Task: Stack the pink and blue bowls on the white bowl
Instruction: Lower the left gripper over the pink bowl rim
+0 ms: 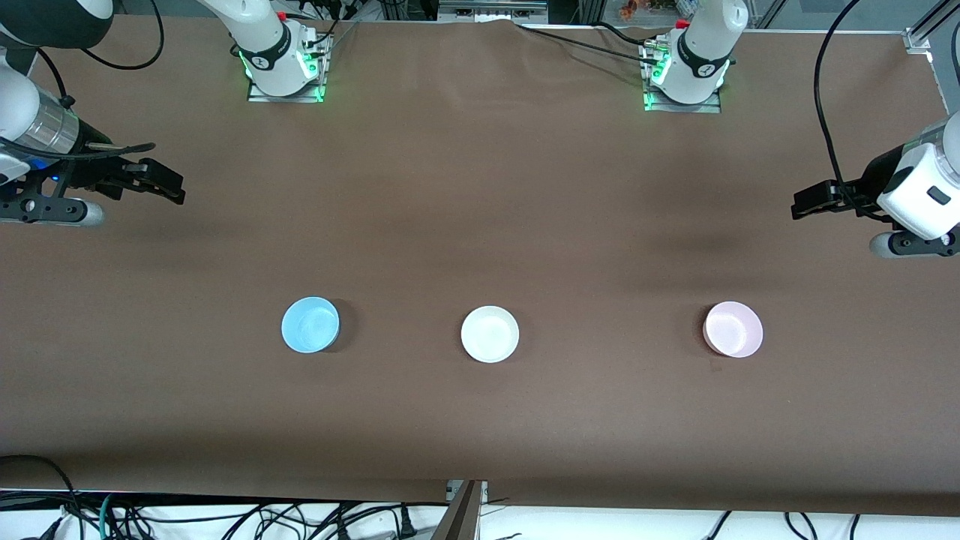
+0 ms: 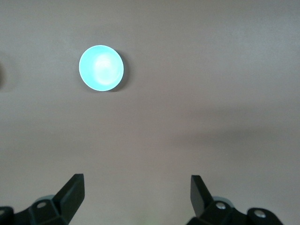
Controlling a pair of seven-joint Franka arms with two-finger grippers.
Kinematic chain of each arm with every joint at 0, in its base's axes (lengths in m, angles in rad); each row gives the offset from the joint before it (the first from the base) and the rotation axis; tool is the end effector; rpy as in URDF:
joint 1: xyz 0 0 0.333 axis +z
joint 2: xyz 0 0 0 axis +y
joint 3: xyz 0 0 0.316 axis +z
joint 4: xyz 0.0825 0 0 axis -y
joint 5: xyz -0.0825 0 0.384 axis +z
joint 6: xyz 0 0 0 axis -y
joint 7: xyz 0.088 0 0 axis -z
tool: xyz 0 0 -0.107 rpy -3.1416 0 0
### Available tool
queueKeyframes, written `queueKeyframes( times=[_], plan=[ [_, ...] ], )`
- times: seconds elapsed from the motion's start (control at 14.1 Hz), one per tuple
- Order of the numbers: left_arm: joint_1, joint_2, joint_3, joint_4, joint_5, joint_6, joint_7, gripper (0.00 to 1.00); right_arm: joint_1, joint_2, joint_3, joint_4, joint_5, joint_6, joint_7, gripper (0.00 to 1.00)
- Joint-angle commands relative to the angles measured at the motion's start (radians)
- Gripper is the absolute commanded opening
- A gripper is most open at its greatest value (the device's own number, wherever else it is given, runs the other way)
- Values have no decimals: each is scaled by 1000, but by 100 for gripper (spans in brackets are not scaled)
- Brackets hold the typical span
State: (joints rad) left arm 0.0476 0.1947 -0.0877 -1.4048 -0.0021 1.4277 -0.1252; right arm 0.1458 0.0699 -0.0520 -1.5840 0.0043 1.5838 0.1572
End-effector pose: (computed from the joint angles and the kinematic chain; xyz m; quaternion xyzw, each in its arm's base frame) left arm 0.5962 -0.0190 0.5784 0.9954 0.0424 -0.0859 0.0025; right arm 0.5715 0.0552 0.5800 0.9989 -0.0318 -0.0348 0.0041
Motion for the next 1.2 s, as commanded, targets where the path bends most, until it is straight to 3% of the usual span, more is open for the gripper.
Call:
queueKeyframes(
  times=[0.0,0.21,0.42,0.78,1.13],
  plan=[
    [-3,-1,5,15,-9,-13,12,100,-9,1,8,10,-1,-2,4,100],
    [8,14,8,12,-10,-10,16,100,-9,1,8,12,-1,-1,4,100],
    [15,58,55,-14,-16,29,51,100,-11,1,6,12,-1,-1,4,100],
    [14,170,111,-176,-19,308,87,100,-11,1,6,12,0,1,4,100],
    [14,232,111,-449,-22,753,144,100,-11,1,6,12,8,5,4,100]
  ],
)
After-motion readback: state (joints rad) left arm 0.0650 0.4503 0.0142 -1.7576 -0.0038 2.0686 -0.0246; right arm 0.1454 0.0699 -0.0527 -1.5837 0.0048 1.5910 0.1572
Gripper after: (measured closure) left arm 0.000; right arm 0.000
